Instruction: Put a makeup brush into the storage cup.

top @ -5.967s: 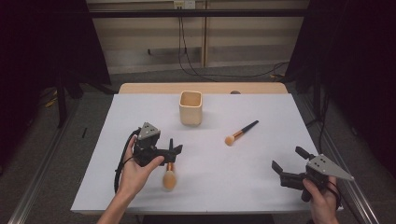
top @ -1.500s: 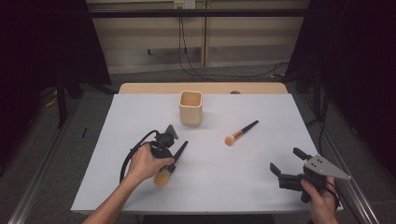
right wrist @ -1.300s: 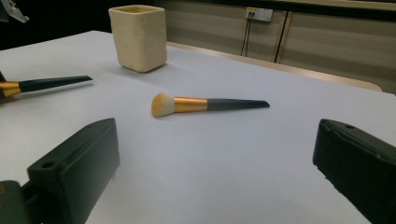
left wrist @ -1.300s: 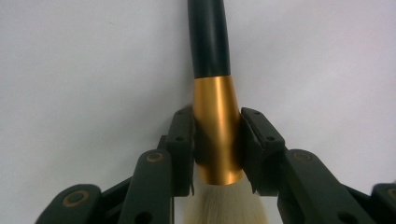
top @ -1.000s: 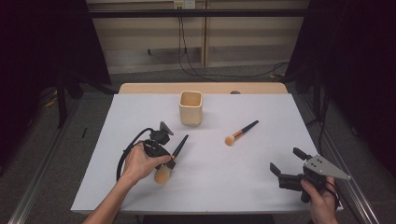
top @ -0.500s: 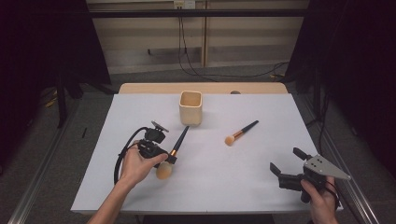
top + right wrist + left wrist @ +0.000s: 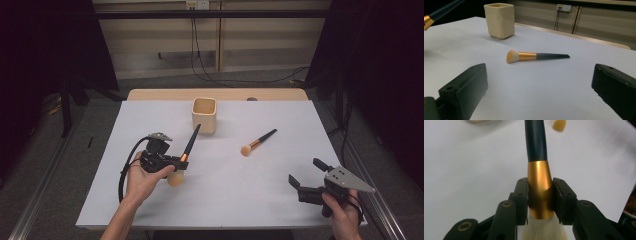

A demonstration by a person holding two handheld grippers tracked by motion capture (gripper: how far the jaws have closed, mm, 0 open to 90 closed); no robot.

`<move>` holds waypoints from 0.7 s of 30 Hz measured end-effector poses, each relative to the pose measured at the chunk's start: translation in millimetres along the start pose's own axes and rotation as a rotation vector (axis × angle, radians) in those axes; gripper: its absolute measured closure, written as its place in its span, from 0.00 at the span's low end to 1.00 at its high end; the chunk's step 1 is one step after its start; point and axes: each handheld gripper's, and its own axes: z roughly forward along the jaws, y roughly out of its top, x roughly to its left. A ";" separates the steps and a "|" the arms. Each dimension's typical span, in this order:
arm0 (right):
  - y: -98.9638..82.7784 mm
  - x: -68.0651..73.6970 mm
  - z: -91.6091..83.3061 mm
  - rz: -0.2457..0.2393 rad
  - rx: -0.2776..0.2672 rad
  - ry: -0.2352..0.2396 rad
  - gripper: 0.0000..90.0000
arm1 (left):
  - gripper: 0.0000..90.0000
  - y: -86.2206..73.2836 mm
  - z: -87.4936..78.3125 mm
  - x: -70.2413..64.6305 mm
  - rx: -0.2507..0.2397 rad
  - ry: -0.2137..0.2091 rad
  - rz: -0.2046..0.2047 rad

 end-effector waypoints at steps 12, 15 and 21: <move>-0.2 -1.2 -1.1 0.024 -0.004 0.006 0.00 | 0.74 -10.8 -8.1 4.3 -0.194 -0.008 0.055; -0.5 -2.0 -0.9 0.025 -0.005 0.007 0.00 | 0.74 -10.8 -9.6 0.7 -0.225 -0.046 0.103; -0.1 -1.4 -0.8 0.026 -0.013 0.019 0.01 | 0.74 -6.9 -1.7 -7.8 -0.189 -0.113 0.156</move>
